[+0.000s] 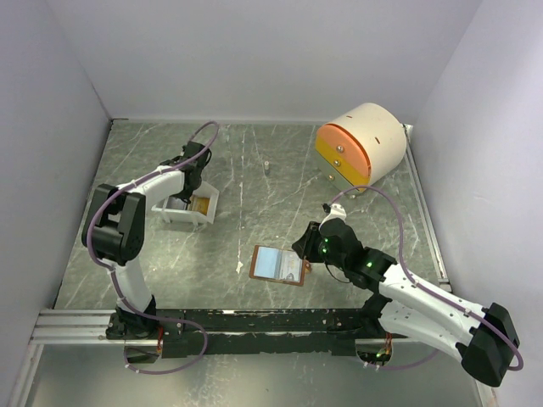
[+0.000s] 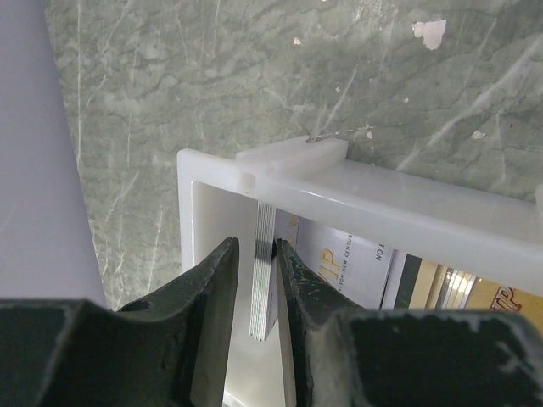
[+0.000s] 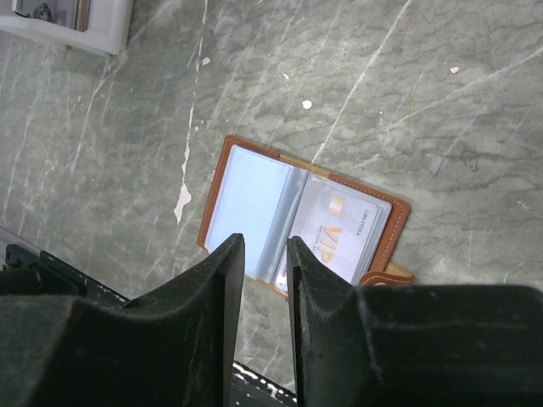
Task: Put the credit cards into the card holder
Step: Pick up the credit card from the storage box.
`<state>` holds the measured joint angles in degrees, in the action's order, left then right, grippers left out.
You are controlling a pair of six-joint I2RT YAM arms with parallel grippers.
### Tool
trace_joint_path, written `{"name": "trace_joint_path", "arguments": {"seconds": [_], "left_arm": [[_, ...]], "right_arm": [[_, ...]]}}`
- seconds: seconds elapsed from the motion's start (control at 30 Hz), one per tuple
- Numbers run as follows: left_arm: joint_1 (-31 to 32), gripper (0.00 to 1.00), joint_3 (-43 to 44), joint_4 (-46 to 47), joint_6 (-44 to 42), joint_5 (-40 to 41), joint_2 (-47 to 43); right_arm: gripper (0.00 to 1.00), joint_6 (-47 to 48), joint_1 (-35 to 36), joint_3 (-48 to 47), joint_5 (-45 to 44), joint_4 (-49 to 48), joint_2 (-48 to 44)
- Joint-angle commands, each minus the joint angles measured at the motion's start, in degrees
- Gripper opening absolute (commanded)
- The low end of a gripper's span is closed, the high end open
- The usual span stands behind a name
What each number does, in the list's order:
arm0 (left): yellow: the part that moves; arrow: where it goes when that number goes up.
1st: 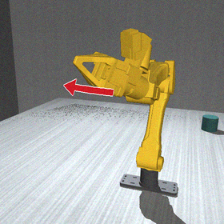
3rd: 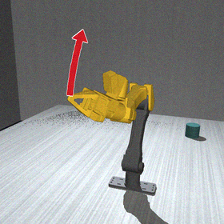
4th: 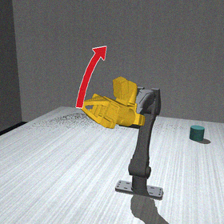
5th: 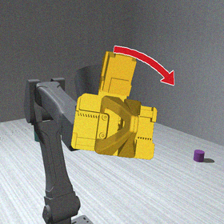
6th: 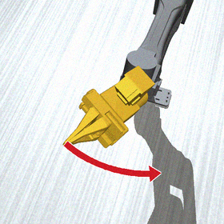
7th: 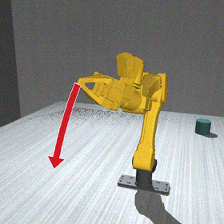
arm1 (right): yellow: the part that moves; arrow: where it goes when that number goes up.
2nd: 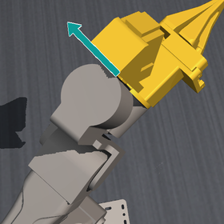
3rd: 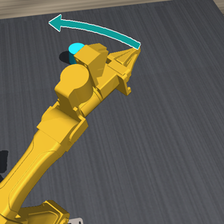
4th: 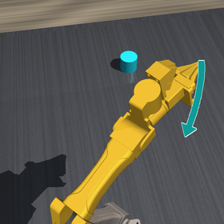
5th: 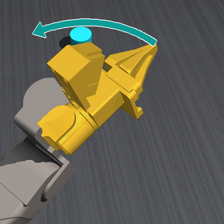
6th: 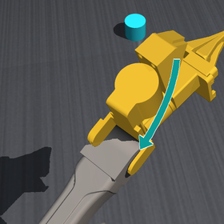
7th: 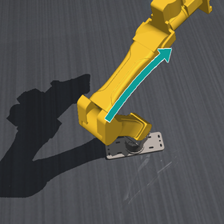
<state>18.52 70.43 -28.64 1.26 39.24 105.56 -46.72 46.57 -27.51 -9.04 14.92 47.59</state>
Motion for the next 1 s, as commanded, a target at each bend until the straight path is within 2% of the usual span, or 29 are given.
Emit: {"name": "trace_joint_path", "arguments": {"seconds": [0.0, 0.8, 0.97], "left_arm": [[-0.33, 0.35, 0.09, 1.83, -1.16, 0.54, 0.81], [-0.07, 0.32, 1.9, 1.83, -2.05, 4.96, 1.9], [-0.03, 0.29, 2.25, 1.55, -1.96, 5.31, 1.94]], "right_arm": [[0.27, -0.32, 0.06, 0.41, -0.98, -0.42, -0.69], [0.27, -0.13, 0.09, 0.09, -1.35, -0.32, 0.06], [0.27, -0.04, 0.02, -0.04, -1.25, -0.42, 0.3]]}}
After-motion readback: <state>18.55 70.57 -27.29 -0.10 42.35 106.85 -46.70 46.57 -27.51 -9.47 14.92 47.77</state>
